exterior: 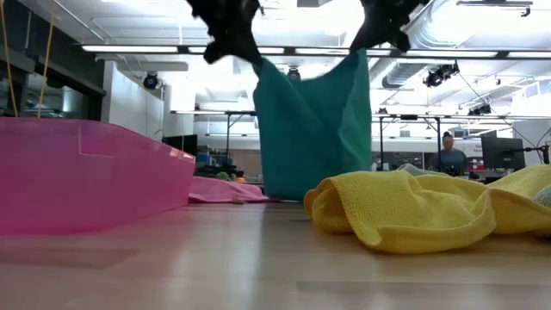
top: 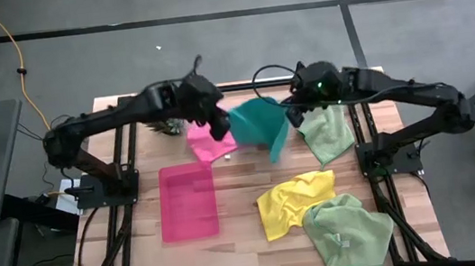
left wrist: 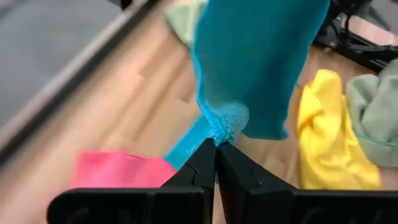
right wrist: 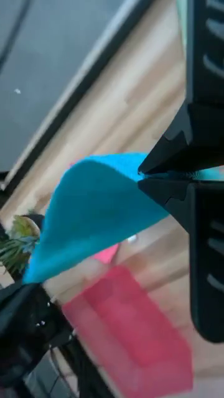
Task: Fold microfiber towels
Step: Fold the blue microfiber towel
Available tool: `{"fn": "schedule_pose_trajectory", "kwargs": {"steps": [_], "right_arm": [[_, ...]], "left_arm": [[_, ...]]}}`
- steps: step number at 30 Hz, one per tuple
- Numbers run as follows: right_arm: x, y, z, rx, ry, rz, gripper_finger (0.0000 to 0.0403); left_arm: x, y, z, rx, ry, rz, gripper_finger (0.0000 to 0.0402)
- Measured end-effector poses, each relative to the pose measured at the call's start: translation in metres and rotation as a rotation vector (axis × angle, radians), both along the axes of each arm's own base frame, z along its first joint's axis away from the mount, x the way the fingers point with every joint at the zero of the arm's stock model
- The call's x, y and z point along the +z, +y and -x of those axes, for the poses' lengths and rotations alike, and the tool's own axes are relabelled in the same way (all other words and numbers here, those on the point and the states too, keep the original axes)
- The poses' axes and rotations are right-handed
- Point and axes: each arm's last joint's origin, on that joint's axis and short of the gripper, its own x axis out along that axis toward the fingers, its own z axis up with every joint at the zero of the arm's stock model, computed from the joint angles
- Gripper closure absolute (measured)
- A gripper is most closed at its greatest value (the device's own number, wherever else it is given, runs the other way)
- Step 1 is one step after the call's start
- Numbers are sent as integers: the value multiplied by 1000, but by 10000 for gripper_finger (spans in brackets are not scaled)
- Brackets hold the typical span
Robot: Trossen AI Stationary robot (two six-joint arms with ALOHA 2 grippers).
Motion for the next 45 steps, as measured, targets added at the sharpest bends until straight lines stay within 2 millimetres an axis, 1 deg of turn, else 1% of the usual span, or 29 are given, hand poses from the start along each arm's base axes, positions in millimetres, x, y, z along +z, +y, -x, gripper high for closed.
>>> {"fn": "schedule_pose_trajectory", "kwargs": {"steps": [3, 6, 9, 12, 17, 20, 23, 26, 30, 34, 36, 39, 41, 45], "right_arm": [[15, -9, 9, 11, 35, 67, 403], [23, -21, 18, 14, 54, 111, 403], [32, -32, 24, 38, 28, 126, 403], [37, -40, 28, 77, 11, 170, 403], [38, -49, 33, 139, 65, 305, 403], [36, -52, 32, 156, 84, 309, 403], [31, -51, 29, 176, 114, 283, 403], [23, -49, 22, 180, 182, 268, 403], [10, -46, 10, 166, 318, 292, 403], [-5, -40, -7, 214, 359, 276, 403], [-19, -33, -14, 253, 384, 261, 403], [-49, -17, -21, 300, 413, 209, 403], [-69, -4, -22, 320, 434, 163, 403], [-96, 26, -27, 371, 432, 98, 403]], "left_arm": [[25, 7, 4, -7, -22, -98, 401], [38, 16, 7, 11, -24, -174, 401], [49, 26, 13, 43, -22, -248, 401], [54, 37, 19, 74, -8, -296, 401], [58, 53, 27, 62, 25, -407, 401], [56, 58, 28, 37, 56, -438, 402], [48, 57, 24, 16, 85, -426, 402], [34, 49, 18, -22, 114, -404, 402], [4, 35, 9, -65, 167, -334, 401], [-27, 16, 2, -89, 215, -245, 401], [-40, 5, -2, -105, 231, -212, 401], [-56, -13, -6, -122, 252, -161, 401], [-64, -26, -9, -136, 251, -118, 401], [-76, -55, -14, -158, 241, -38, 401]]}}
